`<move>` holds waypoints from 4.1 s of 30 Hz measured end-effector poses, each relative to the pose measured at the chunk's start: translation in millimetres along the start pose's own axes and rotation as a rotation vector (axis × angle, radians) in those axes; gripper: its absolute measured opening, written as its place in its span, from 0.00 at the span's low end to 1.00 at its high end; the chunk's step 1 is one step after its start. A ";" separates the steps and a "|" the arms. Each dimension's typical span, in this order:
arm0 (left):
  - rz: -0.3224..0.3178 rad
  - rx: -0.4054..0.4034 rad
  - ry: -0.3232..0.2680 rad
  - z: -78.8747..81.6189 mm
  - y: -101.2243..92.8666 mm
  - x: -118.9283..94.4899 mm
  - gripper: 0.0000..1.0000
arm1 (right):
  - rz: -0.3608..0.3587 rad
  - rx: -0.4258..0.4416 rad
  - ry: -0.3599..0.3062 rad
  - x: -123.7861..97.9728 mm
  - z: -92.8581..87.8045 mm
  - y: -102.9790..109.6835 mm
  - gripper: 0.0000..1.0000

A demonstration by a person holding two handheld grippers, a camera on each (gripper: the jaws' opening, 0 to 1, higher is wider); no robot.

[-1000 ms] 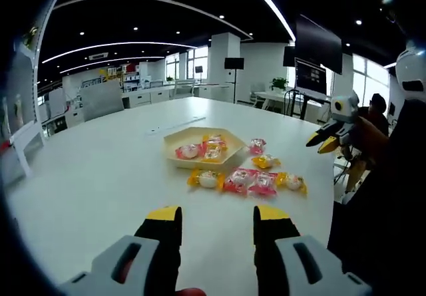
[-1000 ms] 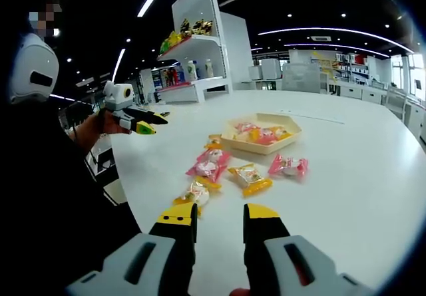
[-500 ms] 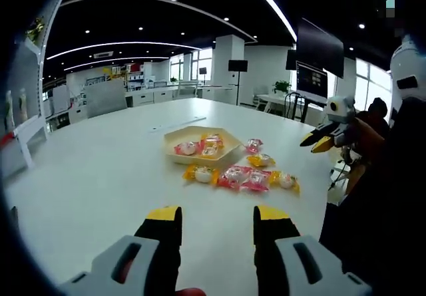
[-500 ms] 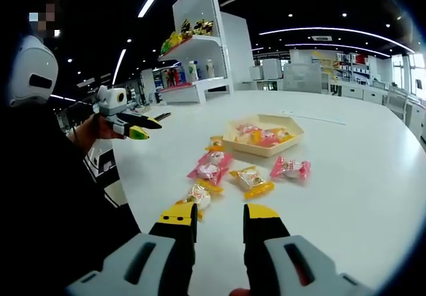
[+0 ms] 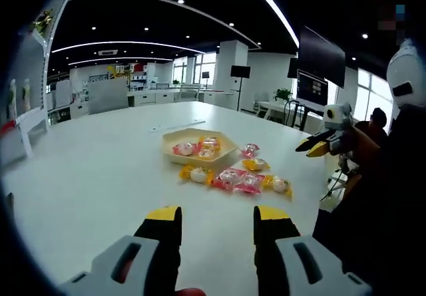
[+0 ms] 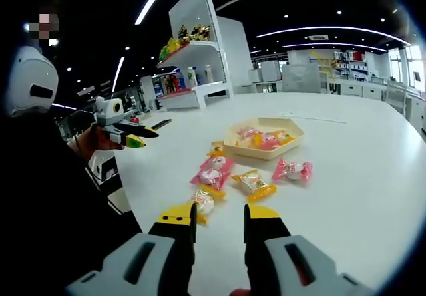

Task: Pick up the marshmallows scattered on the table and place them into the bowl on the table

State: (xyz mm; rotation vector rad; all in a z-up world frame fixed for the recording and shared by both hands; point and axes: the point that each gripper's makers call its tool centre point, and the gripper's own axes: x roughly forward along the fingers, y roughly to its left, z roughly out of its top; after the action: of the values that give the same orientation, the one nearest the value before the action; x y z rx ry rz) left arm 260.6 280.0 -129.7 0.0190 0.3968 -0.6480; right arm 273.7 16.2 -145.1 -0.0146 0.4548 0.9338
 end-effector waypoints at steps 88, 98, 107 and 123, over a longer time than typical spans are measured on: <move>-0.024 -0.005 0.013 -15.0 -1.6 -24.2 0.46 | 0.027 -0.047 0.189 78.3 -25.3 38.3 0.38; -0.022 -0.014 0.009 -17.5 0.2 -25.0 0.46 | 0.018 -0.058 0.204 83.9 -27.6 41.1 0.38; -0.017 -0.020 0.009 -20.0 1.5 -27.6 0.46 | -0.018 -0.139 0.237 92.8 -31.8 42.8 0.37; -0.019 -0.017 0.010 -18.8 1.9 -26.8 0.45 | -0.068 -0.239 0.265 98.7 -37.2 38.7 0.32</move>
State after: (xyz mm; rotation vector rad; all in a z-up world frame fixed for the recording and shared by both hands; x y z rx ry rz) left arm 235.6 299.7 -137.5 0.0020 0.4124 -0.6639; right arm 279.8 107.9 -209.6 -0.3729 0.5812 0.9189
